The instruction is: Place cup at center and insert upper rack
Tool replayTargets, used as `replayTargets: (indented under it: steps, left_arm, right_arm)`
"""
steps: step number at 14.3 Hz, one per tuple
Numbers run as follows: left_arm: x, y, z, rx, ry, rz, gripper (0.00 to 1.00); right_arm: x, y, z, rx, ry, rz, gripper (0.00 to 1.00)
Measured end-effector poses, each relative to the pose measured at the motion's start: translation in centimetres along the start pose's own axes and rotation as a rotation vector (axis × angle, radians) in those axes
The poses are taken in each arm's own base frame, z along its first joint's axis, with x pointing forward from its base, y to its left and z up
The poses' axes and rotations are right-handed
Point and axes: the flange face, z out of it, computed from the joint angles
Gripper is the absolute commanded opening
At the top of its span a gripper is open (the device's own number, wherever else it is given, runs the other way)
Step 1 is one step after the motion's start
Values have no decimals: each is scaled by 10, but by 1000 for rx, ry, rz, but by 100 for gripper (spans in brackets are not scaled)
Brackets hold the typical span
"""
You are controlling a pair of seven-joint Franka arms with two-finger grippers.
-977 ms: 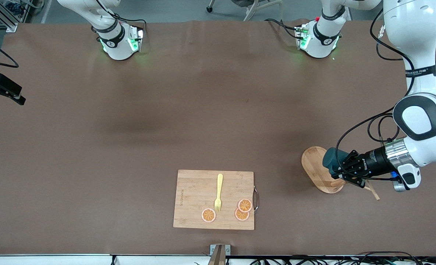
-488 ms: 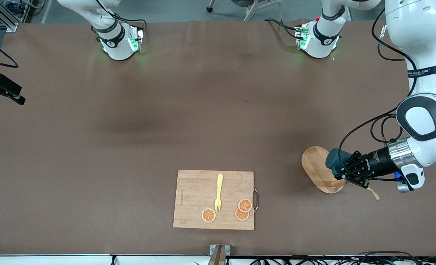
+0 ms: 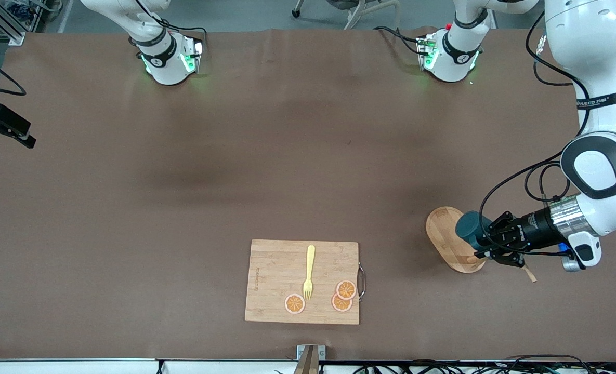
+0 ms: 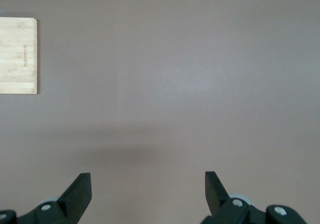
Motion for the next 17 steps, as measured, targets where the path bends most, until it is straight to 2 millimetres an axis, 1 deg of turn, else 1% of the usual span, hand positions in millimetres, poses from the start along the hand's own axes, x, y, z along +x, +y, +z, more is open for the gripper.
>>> replayTargets:
  steps: [4,6,8,10,12,14,15,17]
  left_arm:
    - [-8,12,-12,-9,24,37,100]
    - [-14,18,-24,10,72,84,100]
    - [-25,24,-52,38,145,149,100]
    - [-43,27,-90,57,216,210,100]
    - [-65,26,-129,90,284,279,100]
    - [-88,18,-162,167,335,381,100]
    - [-97,13,-174,211,347,443,100]
    - [-107,3,-193,295,353,572,100]
  right_arm:
    - [0,0,0,0,0,0,100]
    - [0,0,0,0,-1,1,100]
    - [0,0,0,0,-1,1,100]
    - [0,0,1,0,-2,1,100]
    - [0,1,1,0,-3,1,100]
    - [0,1,1,0,-3,2,100]
    - [0,1,1,0,-3,2,100]
    - [0,1,1,0,-3,2,100]
